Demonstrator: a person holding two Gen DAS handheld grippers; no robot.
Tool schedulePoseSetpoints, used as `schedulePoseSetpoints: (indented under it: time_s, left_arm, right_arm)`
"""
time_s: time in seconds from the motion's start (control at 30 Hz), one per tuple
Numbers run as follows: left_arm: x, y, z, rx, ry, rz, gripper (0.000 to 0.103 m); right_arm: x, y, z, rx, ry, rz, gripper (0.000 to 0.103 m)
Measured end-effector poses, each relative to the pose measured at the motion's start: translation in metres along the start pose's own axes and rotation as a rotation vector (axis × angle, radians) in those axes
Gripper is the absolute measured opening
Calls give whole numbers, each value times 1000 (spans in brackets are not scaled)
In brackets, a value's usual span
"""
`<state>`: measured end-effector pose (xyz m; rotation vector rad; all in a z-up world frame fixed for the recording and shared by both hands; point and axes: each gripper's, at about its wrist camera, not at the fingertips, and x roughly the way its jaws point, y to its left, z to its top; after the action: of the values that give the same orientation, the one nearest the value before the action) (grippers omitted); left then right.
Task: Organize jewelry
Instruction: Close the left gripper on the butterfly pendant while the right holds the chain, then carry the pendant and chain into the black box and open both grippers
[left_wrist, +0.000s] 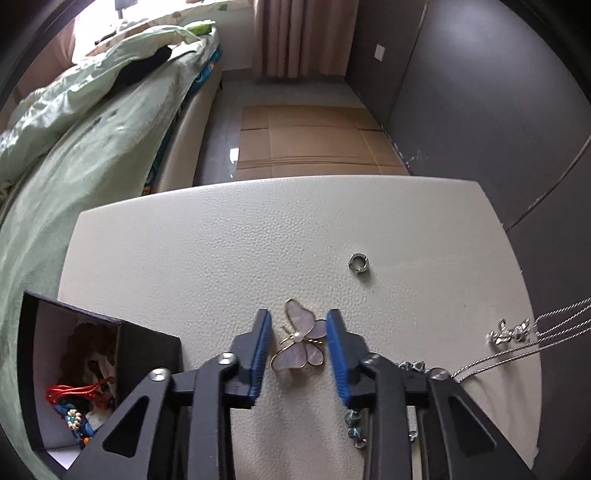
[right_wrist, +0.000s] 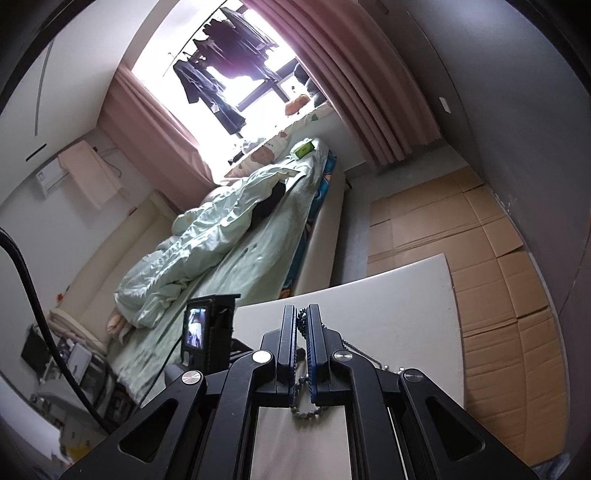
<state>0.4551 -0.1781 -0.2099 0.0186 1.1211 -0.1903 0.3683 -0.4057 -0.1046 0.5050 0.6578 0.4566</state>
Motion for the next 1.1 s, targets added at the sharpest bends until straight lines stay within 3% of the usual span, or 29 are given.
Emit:
schedulePoseSetpoints:
  time_s: [0.13,0.63,0.83,1.1]
  left_arm:
    - [-5,4,2,-15,-8,-14,12]
    - [-54,14,6,-12,-89,-63,12]
    - [-93,32,2,-40,-140,-77,12]
    - [-127,73,-16,-106,-188,-80,12]
  right_arm:
    - [1,0,0,-2,5,-2,6]
    - [5,12,-2,-33,10,14,6]
    - [5,31,4,-22,-13,92,6]
    - [5,89,21,-123,-39,96,6]
